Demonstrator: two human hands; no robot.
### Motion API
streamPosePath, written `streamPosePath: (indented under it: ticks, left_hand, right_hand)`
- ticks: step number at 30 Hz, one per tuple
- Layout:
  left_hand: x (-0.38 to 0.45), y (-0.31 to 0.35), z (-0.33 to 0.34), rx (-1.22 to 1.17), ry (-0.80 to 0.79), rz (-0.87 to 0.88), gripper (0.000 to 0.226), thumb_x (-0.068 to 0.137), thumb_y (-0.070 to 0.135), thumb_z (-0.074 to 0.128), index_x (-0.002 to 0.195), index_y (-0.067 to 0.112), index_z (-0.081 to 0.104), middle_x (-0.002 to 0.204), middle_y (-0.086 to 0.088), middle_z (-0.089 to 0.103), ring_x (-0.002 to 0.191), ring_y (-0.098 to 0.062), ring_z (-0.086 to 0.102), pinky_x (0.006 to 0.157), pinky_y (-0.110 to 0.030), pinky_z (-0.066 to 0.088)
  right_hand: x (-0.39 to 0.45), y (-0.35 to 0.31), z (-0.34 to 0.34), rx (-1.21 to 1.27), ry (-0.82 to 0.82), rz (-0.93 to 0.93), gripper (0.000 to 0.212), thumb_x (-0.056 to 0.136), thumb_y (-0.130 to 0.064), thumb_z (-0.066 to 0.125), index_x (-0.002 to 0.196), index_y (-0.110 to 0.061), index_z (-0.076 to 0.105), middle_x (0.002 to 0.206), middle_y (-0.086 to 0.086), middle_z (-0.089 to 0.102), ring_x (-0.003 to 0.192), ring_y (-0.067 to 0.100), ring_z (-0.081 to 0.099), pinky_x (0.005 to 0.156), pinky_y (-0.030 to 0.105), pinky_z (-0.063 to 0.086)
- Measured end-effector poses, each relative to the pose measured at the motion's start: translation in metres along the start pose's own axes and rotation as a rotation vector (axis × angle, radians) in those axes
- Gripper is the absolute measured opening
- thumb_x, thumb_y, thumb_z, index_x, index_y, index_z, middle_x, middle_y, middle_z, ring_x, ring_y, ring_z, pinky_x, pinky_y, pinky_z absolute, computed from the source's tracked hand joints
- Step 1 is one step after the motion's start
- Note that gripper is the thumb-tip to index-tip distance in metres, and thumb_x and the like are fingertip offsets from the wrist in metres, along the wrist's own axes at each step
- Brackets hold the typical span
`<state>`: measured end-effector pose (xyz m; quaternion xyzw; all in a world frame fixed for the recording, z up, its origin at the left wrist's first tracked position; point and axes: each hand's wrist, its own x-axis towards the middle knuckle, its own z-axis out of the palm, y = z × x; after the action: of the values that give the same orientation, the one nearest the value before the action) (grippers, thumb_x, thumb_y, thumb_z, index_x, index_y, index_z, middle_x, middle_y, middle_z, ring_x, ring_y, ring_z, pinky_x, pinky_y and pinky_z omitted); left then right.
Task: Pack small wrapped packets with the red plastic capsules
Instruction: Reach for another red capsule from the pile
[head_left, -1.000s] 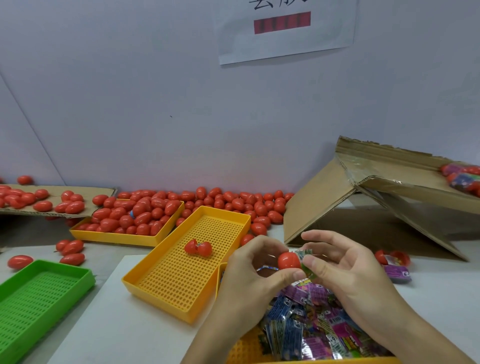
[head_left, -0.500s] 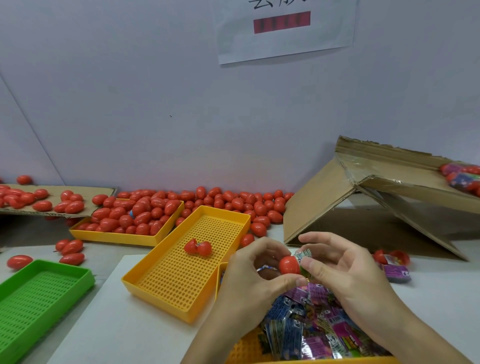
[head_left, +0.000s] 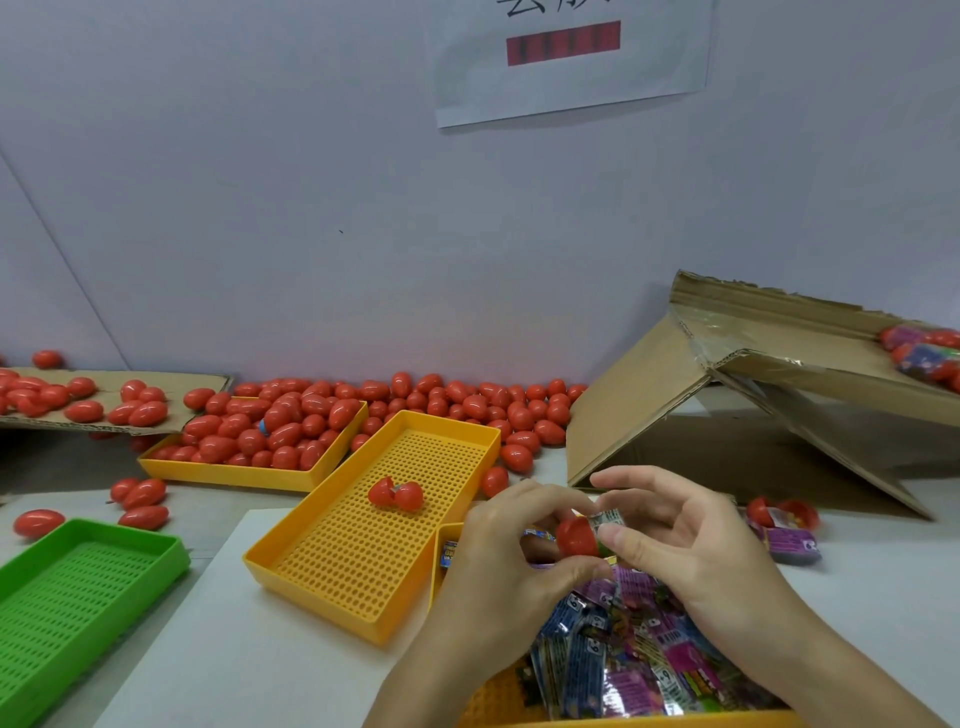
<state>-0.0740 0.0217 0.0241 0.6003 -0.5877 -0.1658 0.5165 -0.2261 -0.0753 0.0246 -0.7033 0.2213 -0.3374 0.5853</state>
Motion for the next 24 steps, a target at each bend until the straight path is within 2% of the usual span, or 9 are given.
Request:
streamPosePath:
  ticks: [3, 7, 10, 15, 17, 21, 24]
  left_hand:
    - [0.0, -0.001, 0.001, 0.006, 0.028, 0.014, 0.035, 0.076, 0.017, 0.085, 0.108, 0.023, 0.073, 0.099, 0.018, 0.065, 0.091, -0.006, 0.068, 0.074, -0.023, 0.06]
    - [0.0, -0.003, 0.004, 0.022, 0.083, 0.025, 0.033, 0.074, 0.023, 0.085, 0.105, 0.025, 0.073, 0.096, 0.014, 0.069, 0.091, -0.008, 0.07, 0.076, -0.026, 0.06]
    - [0.0, -0.004, 0.005, 0.049, 0.135, 0.012, 0.032, 0.073, 0.026, 0.086, 0.102, 0.028, 0.071, 0.093, 0.009, 0.07, 0.087, -0.009, 0.071, 0.075, -0.027, 0.06]
    - [-0.001, -0.004, 0.005, 0.084, 0.168, 0.029, 0.032, 0.074, 0.03, 0.082, 0.103, 0.024, 0.071, 0.092, 0.01, 0.07, 0.087, -0.006, 0.07, 0.075, -0.023, 0.06]
    - [-0.001, -0.003, 0.007, 0.124, 0.169, 0.049, 0.031, 0.077, 0.032, 0.078, 0.105, 0.022, 0.071, 0.093, 0.012, 0.067, 0.09, -0.004, 0.068, 0.076, -0.021, 0.059]
    - [-0.002, -0.004, 0.009, 0.166, 0.146, 0.065, 0.028, 0.082, 0.015, 0.08, 0.107, 0.021, 0.069, 0.097, 0.015, 0.063, 0.095, -0.004, 0.064, 0.078, -0.017, 0.057]
    - [-0.002, 0.001, 0.008, 0.012, 0.073, -0.015, 0.025, 0.087, 0.02, 0.073, 0.111, 0.025, 0.067, 0.103, 0.012, 0.065, 0.104, -0.009, 0.064, 0.083, -0.021, 0.057]
  right_hand:
    - [0.0, 0.001, 0.0, 0.005, 0.006, -0.006, 0.034, 0.07, -0.029, 0.076, 0.101, -0.042, 0.072, 0.103, -0.002, 0.075, 0.099, 0.015, 0.071, 0.083, 0.03, 0.059]
    - [0.0, 0.002, 0.0, -0.025, 0.03, -0.044, 0.034, 0.069, -0.035, 0.076, 0.101, -0.044, 0.071, 0.104, -0.007, 0.074, 0.1, 0.011, 0.07, 0.083, 0.027, 0.058]
    - [0.001, 0.003, 0.001, -0.111, 0.086, -0.089, 0.034, 0.067, -0.041, 0.075, 0.1, -0.048, 0.068, 0.098, -0.01, 0.071, 0.096, 0.006, 0.069, 0.08, 0.019, 0.056]
    - [-0.001, 0.004, 0.005, -0.199, 0.117, -0.129, 0.037, 0.066, -0.047, 0.073, 0.101, -0.051, 0.064, 0.096, -0.013, 0.068, 0.096, 0.005, 0.066, 0.078, 0.02, 0.056]
    - [-0.002, 0.005, 0.008, -0.248, 0.135, -0.128, 0.039, 0.065, -0.051, 0.071, 0.103, -0.051, 0.062, 0.098, -0.018, 0.066, 0.096, 0.002, 0.064, 0.076, 0.023, 0.056]
    - [-0.003, 0.005, 0.013, -0.338, 0.196, -0.134, 0.041, 0.065, -0.054, 0.069, 0.104, -0.048, 0.061, 0.098, -0.026, 0.063, 0.092, -0.002, 0.061, 0.066, 0.022, 0.052]
    - [-0.002, 0.004, 0.012, -0.313, 0.236, -0.158, 0.036, 0.069, -0.048, 0.072, 0.103, -0.048, 0.061, 0.098, -0.023, 0.065, 0.092, 0.0, 0.062, 0.068, 0.024, 0.051]
